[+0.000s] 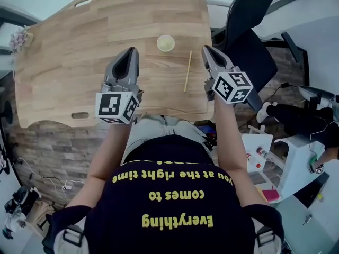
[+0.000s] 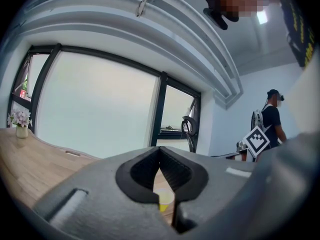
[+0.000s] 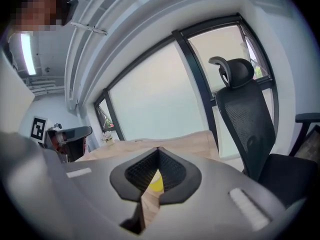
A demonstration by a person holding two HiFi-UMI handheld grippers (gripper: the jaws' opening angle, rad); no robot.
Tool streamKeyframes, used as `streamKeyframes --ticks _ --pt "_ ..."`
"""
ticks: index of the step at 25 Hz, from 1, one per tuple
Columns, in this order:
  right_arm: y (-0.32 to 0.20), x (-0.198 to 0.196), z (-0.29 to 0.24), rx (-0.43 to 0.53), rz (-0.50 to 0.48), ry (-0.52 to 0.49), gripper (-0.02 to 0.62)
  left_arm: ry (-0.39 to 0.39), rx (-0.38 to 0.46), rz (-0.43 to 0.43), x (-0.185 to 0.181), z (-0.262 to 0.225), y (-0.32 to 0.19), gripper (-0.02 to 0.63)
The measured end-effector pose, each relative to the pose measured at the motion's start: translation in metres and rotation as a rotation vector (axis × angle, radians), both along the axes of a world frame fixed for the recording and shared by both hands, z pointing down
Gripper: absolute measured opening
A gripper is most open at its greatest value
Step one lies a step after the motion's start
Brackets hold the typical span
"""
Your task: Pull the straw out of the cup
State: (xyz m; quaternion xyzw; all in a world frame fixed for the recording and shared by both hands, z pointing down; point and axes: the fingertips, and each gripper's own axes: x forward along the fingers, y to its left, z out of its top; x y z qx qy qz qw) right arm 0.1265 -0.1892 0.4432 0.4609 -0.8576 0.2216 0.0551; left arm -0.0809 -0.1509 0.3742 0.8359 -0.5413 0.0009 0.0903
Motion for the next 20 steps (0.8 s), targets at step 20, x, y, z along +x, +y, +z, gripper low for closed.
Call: streamKeyframes --ticks 20 --pt "0.018 -0.005 -0.099 0.329 0.013 -0.033 0.006 -0.012 0.077 -0.042 -0.019 -0.037 0.018 0.000"
